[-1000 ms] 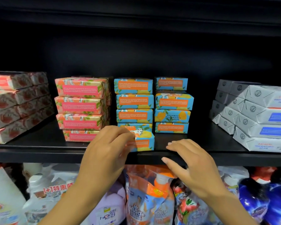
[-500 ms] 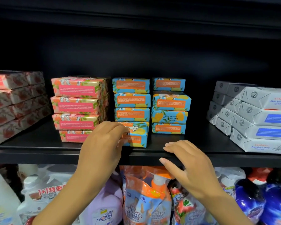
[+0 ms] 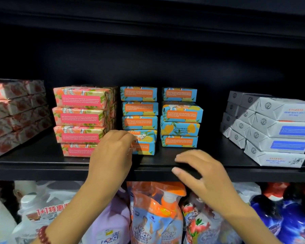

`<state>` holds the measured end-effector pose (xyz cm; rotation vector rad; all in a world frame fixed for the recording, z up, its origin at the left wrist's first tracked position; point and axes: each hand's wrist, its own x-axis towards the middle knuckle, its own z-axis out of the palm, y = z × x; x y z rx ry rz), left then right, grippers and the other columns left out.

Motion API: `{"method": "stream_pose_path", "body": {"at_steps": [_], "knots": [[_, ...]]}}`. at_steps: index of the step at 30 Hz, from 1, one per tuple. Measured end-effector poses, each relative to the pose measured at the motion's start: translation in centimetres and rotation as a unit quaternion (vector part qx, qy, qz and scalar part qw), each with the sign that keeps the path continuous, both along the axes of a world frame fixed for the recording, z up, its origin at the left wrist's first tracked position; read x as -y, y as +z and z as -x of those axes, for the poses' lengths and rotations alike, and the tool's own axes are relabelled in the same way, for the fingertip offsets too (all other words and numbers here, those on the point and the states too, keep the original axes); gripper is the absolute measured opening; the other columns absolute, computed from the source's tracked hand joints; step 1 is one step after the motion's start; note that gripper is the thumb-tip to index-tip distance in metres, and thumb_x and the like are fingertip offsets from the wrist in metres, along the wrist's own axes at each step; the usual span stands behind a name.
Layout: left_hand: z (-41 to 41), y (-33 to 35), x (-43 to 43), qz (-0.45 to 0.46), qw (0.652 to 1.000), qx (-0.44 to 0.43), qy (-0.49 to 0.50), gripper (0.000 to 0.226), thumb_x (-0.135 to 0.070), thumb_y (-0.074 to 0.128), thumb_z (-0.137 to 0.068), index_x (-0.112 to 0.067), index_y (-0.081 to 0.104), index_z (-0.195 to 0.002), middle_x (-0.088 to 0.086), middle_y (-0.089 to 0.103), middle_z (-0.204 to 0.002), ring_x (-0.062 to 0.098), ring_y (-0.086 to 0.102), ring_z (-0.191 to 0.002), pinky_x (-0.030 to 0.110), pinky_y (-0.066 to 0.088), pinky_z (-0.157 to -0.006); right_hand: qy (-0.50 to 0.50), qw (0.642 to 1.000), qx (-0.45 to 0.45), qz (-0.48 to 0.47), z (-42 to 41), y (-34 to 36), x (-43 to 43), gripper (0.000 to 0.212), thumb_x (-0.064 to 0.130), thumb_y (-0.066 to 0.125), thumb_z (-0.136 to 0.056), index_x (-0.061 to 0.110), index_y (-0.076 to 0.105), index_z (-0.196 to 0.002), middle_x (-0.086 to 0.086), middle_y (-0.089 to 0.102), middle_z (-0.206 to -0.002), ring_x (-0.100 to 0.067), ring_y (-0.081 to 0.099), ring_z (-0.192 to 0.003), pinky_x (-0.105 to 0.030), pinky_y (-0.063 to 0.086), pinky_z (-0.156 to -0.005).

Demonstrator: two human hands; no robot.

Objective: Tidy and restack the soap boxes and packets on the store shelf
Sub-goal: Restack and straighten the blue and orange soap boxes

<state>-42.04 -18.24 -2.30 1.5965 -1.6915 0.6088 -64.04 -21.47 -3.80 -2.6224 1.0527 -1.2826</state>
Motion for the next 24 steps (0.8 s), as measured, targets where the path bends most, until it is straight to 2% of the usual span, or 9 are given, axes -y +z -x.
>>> {"method": "stream_pose_path", "body": {"at_steps": [3, 5, 8, 10, 13, 18, 21, 23, 24], "knots": [[0.3, -0.5, -0.2, 0.041, 0.998, 0.004, -0.041, 0.028, -0.007, 0.083, -0.068, -0.003, 0.07, -0.093, 0.011, 0.067, -0.094, 0.034, 0.063, -0.088, 0.038, 0.052, -0.07, -0.033, 0.996, 0.047, 0.072, 0.4, 2.7, 1.4, 0.037, 0.037, 0.064, -0.08, 0.014, 0.064, -0.109, 0.004, 0.061, -0.111, -0.009, 0.054, -0.107, -0.021, 0.042, -0.092], [1.0, -1.0, -0.3, 0.068, 0.994, 0.003, -0.091, 0.019, -0.018, 0.075, -0.079, -0.004, 0.069, -0.09, 0.008, 0.066, -0.093, 0.028, 0.062, -0.087, 0.036, 0.05, -0.074, -0.075, 0.989, 0.04, 0.124, 0.4, 5.1, 2.9, 0.043, 0.031, 0.069, -0.08, 0.011, 0.059, -0.117, -0.002, 0.058, -0.119, -0.015, 0.05, -0.114, -0.022, 0.037, -0.095], [1.7, -1.7, -0.1, 0.029, 0.991, -0.013, -0.13, 0.031, -0.04, 0.053, -0.088, -0.014, 0.069, -0.083, -0.004, 0.066, -0.081, 0.018, 0.062, -0.079, 0.032, 0.048, -0.064, -0.124, 0.987, -0.055, 0.088, 0.0, 7.5, 5.3, 0.064, 0.033, 0.07, -0.08, 0.016, 0.044, -0.135, -0.001, 0.048, -0.135, -0.016, 0.039, -0.126, -0.027, 0.031, -0.099], [1.8, -2.0, 0.2, 0.024, 0.993, 0.002, -0.117, 0.035, -0.044, 0.047, -0.089, -0.018, 0.068, -0.076, -0.007, 0.064, -0.073, 0.016, 0.061, -0.072, 0.031, 0.047, -0.055, -0.129, 0.984, -0.11, 0.053, -0.5, 7.6, 6.4, 0.07, 0.035, 0.07, -0.08, 0.017, 0.038, -0.139, -0.001, 0.044, -0.138, -0.015, 0.036, -0.127, -0.029, 0.032, -0.101], [1.6, -2.4, 0.2, 0.035, 0.993, 0.004, -0.114, 0.036, -0.041, 0.048, -0.089, -0.02, 0.068, -0.068, -0.009, 0.064, -0.068, 0.015, 0.061, -0.068, 0.031, 0.046, -0.048, -0.122, 0.986, -0.089, 0.075, -1.0, 6.7, 6.9, 0.062, 0.026, 0.074, -0.076, 0.016, 0.045, -0.129, -0.002, 0.048, -0.126, -0.014, 0.038, -0.118, -0.026, 0.033, -0.09], [1.6, -2.3, 0.2, 0.044, 0.992, -0.003, -0.122, 0.037, -0.043, 0.049, -0.088, -0.02, 0.069, -0.068, -0.009, 0.065, -0.069, 0.015, 0.062, -0.067, 0.032, 0.047, -0.048, -0.154, 0.966, -0.069, 0.198, -1.1, 6.1, 5.8, 0.046, 0.012, 0.081, -0.066, 0.006, 0.058, -0.106, -0.01, 0.058, -0.102, -0.027, 0.051, -0.096, -0.032, 0.04, -0.075], [1.8, -1.9, -0.3, 0.025, 0.981, -0.114, -0.157, 0.04, -0.053, 0.048, -0.086, -0.024, 0.069, -0.069, -0.011, 0.066, -0.067, 0.009, 0.062, -0.067, 0.034, 0.049, -0.054, -0.108, 0.96, -0.052, 0.251, -0.2, 5.9, 4.4, 0.036, 0.01, 0.073, -0.069, 0.004, 0.061, -0.103, -0.01, 0.062, -0.098, -0.029, 0.055, -0.092, -0.037, 0.046, -0.071], [2.1, -0.9, -0.6, 0.006, 0.932, -0.284, -0.225, 0.045, -0.059, 0.05, -0.082, -0.021, 0.071, -0.069, -0.007, 0.069, -0.067, 0.01, 0.064, -0.065, 0.034, 0.052, -0.058, -0.069, 0.953, -0.029, 0.293, 0.4, 5.4, 3.2, 0.029, 0.009, 0.066, -0.074, 0.001, 0.064, -0.102, -0.011, 0.063, -0.099, -0.029, 0.057, -0.093, -0.039, 0.048, -0.074], [2.2, -0.1, -0.8, -0.014, 0.889, -0.377, -0.258, 0.047, -0.062, 0.051, -0.079, -0.021, 0.072, -0.072, -0.003, 0.071, -0.068, 0.012, 0.066, -0.064, 0.031, 0.054, -0.057, -0.049, 0.946, -0.017, 0.319, 0.5, 5.1, 2.6, 0.026, 0.007, 0.064, -0.075, -0.001, 0.065, -0.1, -0.013, 0.064, -0.099, -0.03, 0.058, -0.094, -0.04, 0.049, -0.078]]}}
